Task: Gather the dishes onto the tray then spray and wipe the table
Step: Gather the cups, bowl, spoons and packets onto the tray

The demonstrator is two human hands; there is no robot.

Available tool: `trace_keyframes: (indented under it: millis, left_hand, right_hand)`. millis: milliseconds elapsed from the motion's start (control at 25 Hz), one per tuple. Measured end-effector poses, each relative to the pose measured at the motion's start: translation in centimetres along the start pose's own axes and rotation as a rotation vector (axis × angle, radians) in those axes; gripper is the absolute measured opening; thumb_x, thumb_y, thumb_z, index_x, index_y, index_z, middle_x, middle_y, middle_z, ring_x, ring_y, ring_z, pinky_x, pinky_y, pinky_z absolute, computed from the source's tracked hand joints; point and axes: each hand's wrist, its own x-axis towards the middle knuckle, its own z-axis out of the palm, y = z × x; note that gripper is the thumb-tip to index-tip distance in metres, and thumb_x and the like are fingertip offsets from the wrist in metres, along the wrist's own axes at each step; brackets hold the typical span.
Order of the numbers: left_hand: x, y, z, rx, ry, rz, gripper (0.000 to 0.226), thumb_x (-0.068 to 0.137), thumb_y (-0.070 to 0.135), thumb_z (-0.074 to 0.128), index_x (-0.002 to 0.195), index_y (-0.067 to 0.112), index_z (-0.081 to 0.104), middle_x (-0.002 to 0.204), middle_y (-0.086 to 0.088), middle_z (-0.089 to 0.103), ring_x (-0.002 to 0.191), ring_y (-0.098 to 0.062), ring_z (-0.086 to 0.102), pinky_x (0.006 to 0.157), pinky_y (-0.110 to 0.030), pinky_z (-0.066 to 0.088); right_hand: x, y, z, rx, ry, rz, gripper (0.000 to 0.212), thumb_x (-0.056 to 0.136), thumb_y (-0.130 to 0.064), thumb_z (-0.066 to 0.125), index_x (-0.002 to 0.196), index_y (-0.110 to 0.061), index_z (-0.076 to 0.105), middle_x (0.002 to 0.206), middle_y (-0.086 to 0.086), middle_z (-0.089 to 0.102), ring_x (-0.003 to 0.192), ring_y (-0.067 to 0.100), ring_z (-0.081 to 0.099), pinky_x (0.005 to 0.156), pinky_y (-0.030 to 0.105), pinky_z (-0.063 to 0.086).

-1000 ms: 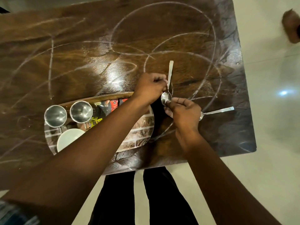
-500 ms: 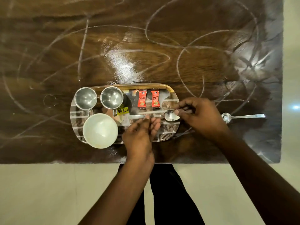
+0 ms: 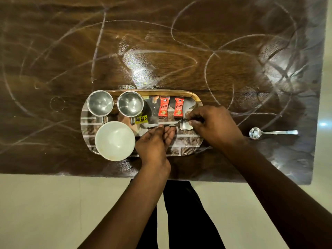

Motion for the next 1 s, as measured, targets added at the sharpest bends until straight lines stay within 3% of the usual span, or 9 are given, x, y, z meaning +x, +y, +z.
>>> trace_keyframes:
  millis: [360,560,760,920,1000]
  left_hand:
    - [0.3,-0.2,-0.1,0.091,0.019,0.002,0.008,0.101,-0.004,0.067,0.100,-0.011,0.071,0.080,-0.020,0.077,0.060,-0.022,0.079,0.061,-0.026,0.068]
    - [-1.0,-0.2,0.2,0.178,0.016,-0.009,0.011,0.101,0.005,0.070,0.101,-0.006,0.072,0.077,-0.016,0.078,0.055,-0.018,0.077,0.064,-0.029,0.069]
    - [-4.3,-2.9,2.4,0.350,-0.160,0.002,0.006,0.101,0.005,0.068,0.101,-0.001,0.070,0.068,-0.011,0.073,0.059,-0.021,0.074,0.056,-0.026,0.066]
    - [-7.0,-8.1,5.8,0.599,-0.383,0.016,0.006,0.097,-0.001,0.073,0.100,0.004,0.071,0.087,-0.013,0.074,0.081,-0.027,0.076,0.079,-0.031,0.069]
    - [-7.9,-11.0,7.5,0.720,-0.443,0.028,0.015,0.096,-0.001,0.076,0.109,0.005,0.071,0.090,-0.009,0.075,0.090,-0.027,0.077,0.092,-0.038,0.067]
  right_hand:
    - [-0.8,0.1,0.4,0.003,0.047,0.036,0.020,0.093,-0.013,0.075,0.111,-0.020,0.082,0.107,0.001,0.081,0.093,0.019,0.074,0.086,0.045,0.061]
    - [-2.7,-0.2,-0.6,0.052,0.136,0.048,0.018,0.094,-0.020,0.075,0.111,-0.018,0.080,0.102,-0.003,0.078,0.087,0.013,0.072,0.080,0.041,0.061]
    - [-7.3,3.2,-3.9,0.150,0.299,0.229,0.019,0.095,-0.020,0.077,0.113,-0.021,0.082,0.094,-0.006,0.079,0.078,0.004,0.070,0.081,0.027,0.059]
    - [-11.3,8.5,-6.9,0.075,0.419,0.364,0.021,0.095,-0.013,0.073,0.110,-0.023,0.083,0.101,-0.007,0.080,0.084,0.004,0.067,0.079,0.016,0.047]
    - [-13.1,11.1,-8.6,0.046,0.469,0.446,0.024,0.094,-0.012,0.070,0.110,-0.025,0.083,0.099,-0.007,0.080,0.086,0.009,0.070,0.081,0.024,0.052]
